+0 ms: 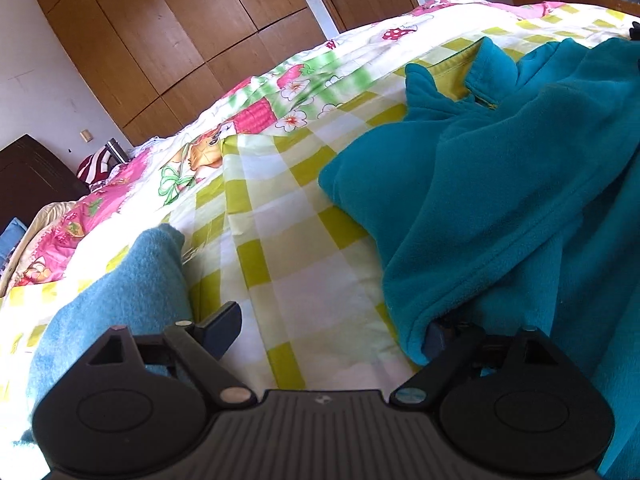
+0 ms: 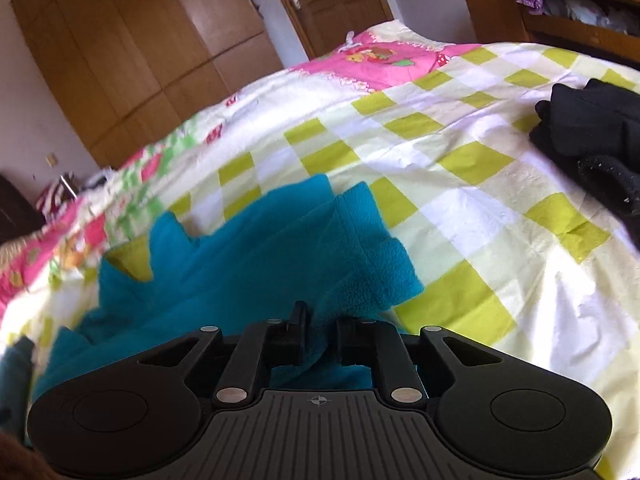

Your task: Fold small clothes

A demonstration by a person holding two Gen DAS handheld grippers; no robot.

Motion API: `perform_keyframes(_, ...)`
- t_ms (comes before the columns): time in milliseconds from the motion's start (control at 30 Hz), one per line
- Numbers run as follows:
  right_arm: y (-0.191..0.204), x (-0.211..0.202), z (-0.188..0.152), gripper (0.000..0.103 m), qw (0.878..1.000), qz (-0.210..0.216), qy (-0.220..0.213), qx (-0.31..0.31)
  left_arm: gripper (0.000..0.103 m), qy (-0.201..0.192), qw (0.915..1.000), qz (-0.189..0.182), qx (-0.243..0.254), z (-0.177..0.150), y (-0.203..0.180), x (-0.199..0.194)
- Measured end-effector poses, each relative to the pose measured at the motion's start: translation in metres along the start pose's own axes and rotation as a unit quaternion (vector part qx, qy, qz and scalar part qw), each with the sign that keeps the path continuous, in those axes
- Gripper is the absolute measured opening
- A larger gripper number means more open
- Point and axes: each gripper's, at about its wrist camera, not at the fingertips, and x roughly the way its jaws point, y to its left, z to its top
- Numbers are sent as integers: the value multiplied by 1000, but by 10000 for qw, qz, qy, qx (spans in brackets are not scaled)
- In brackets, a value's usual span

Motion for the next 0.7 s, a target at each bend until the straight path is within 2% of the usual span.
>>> perform_keyframes(67,3,-16,1,22,9997,-69,-134,-193,103,-106,9997,185,-112,1,-2,1)
perform_keyframes(100,6,-19,2,28,9993,-125,-213,-274,103,-131,9991,361,-174,3,-4,4)
perform_keyframes(133,9,-19,3,40,9991,-81,-233,-357,103,-102,9984,491,-253,5,-5,7)
perform_keyframes(167,12,-14,3,48,9988,-17,-33,-495,103,-71,9985,449,-297,5,-5,6)
perform_keyframes(200,16,-9,2,53,9966,-16,451,-696,103,-77,9992,316,-224,2,-5,3)
perform_keyframes(233,18,-11,-2,50,9943,-106,679,-811,103,-55,9998,178,-12,-3,-7,0)
perform_keyframes(267,17,-22,-6,50,9926,-139,698,-981,103,-27,9997,117,222,-9,-10,-3)
perform_keyframes(433,45,-82,-13,49,9779,-308,277,-2050,103,-321,9985,87,445,-19,-12,-25)
perform_keyframes(467,53,-87,-14,49,9774,-189,251,-2090,103,-382,9967,136,704,-22,-16,-27)
perform_keyframes(533,79,-90,-13,48,9708,378,222,-2360,103,-355,9886,223,1447,-25,-29,-27)
perform_keyframes(600,110,-81,-11,45,9586,917,145,-2693,100,-452,9867,21,1559,-21,-27,-37)
perform_keyframes(633,124,-70,-9,37,9523,1231,227,-2784,102,-510,9877,-151,1472,-18,-22,-42)
perform_keyframes(700,156,-40,-4,26,9391,1775,547,-2893,103,-436,9878,-124,1490,-18,-16,-42)
